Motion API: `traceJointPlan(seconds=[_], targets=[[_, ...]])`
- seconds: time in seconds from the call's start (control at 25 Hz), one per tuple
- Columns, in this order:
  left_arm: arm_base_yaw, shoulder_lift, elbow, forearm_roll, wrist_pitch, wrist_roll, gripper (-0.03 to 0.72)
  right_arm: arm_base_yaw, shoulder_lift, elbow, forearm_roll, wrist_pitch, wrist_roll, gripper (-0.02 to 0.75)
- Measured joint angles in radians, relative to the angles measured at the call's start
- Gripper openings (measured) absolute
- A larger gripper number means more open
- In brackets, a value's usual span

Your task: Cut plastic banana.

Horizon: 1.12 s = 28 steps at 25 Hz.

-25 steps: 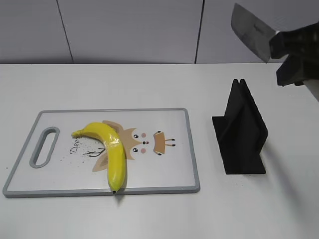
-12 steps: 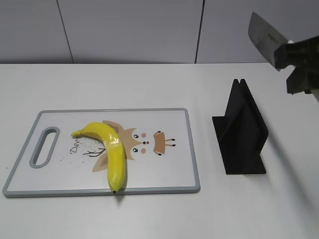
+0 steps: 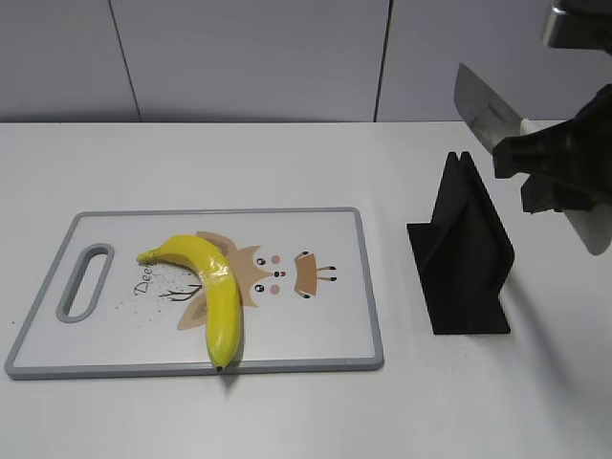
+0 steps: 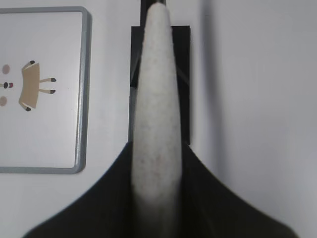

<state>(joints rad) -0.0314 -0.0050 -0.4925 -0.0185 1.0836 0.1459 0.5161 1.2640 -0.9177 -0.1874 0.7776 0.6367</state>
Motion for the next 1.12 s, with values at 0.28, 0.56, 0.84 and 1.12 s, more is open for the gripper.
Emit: traceJointPlan(seconds=[0.28,0.56,0.84,1.12], targets=[[0.000,0.000,0.000,-0.001,0.000,0.000,0.554,0.000,0.101,0.001,-0.011,-0.051,0.000,0.194],[0.000,0.000,0.000,-0.001,0.000,0.000,0.544,0.000,0.156,0.003,-0.045,-0.053,0.001,0.194],[0.000,0.000,0.000,-0.001,0.000,0.000,0.543,0.000,0.213,0.003,-0.035,-0.052,0.003,0.194],[0.000,0.000,0.000,-0.001,0.000,0.000,0.543,0.000,0.226,0.003,0.006,-0.054,0.007,0.237]])
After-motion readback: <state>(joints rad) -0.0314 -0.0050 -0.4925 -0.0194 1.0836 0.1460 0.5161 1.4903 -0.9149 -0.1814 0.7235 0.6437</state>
